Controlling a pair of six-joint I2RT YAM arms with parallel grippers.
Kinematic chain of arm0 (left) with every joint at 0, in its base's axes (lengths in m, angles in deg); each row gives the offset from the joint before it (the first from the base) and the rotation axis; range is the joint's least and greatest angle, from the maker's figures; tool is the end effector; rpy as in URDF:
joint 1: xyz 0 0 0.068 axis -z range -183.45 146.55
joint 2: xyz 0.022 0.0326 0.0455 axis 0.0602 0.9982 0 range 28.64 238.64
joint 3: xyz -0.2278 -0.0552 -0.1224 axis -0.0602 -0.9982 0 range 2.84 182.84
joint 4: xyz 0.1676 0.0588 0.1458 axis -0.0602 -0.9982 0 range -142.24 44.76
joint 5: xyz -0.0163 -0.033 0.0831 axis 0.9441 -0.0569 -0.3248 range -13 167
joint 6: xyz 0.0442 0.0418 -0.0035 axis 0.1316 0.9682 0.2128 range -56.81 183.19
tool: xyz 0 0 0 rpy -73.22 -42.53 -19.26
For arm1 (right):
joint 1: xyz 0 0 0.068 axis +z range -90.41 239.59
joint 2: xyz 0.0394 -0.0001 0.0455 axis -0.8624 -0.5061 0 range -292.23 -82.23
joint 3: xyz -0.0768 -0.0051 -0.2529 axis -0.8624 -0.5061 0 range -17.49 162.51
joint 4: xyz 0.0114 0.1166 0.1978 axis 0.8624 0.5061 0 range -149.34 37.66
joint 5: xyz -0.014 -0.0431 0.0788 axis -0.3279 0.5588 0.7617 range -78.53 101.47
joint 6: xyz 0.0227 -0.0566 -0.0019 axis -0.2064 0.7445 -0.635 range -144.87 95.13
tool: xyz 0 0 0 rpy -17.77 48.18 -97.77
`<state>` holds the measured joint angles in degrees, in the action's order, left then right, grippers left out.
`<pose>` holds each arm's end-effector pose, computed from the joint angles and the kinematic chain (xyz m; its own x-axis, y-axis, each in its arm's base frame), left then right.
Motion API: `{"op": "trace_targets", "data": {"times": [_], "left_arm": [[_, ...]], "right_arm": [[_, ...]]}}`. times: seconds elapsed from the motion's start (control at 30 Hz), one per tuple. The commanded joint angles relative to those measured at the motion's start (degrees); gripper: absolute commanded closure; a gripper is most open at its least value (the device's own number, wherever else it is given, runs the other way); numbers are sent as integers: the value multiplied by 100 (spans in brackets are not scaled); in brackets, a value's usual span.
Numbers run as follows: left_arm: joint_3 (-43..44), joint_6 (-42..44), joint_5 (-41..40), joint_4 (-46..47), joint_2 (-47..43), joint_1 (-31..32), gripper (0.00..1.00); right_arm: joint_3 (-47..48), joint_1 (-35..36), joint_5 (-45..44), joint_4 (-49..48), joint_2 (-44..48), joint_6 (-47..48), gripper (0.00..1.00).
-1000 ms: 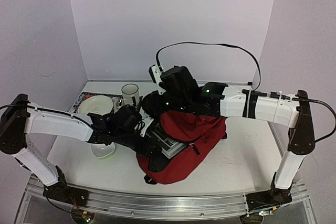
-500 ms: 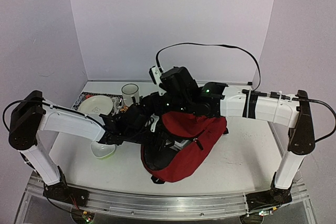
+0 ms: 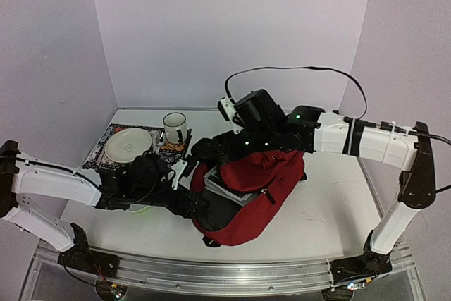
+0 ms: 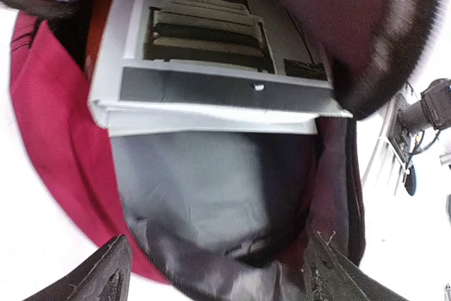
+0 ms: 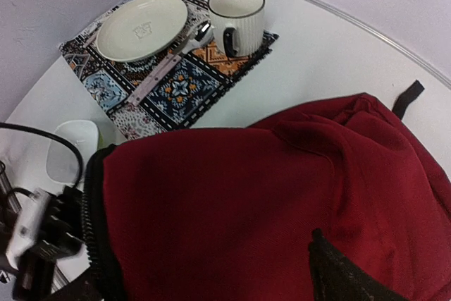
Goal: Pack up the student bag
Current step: Adjust the book in the largest pocket of the bag.
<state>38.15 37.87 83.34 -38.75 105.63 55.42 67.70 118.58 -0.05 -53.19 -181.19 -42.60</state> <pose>0.1287 -0.2229 0.1981 -0.6530 0.2592 -0.7116 0.6839 0.6055 -0.4070 0.2090 0.3300 0.3333 -0.3935 -0.0753 -0.9162 -0.6544 0.7230 0.2216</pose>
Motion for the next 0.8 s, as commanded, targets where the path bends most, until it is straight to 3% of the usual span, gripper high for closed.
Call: {"op": "trace_targets", "data": {"times": [0.0, 0.2, 0.4, 0.6, 0.77], "left_arm": [[-83, 223, -160, -208, -686, -5, 14], [318, -27, -970, -1121, -495, -30, 10], [699, -445, -829, -1307, 509, -138, 11], [885, -538, -938, -1264, 1020, -267, 27], [1116, -232, -946, -1126, 1366, -520, 43]], "right_arm": [[-434, -170, 217, 604, 814, -140, 11], [-1493, -613, 638, 624, 1784, -530, 2], [-2298, -989, 789, 624, 2197, -1140, 2], [-3171, -1219, 511, 52, 2321, -2112, 2], [-3727, -1261, 578, -900, 2148, -2821, 11]]}}
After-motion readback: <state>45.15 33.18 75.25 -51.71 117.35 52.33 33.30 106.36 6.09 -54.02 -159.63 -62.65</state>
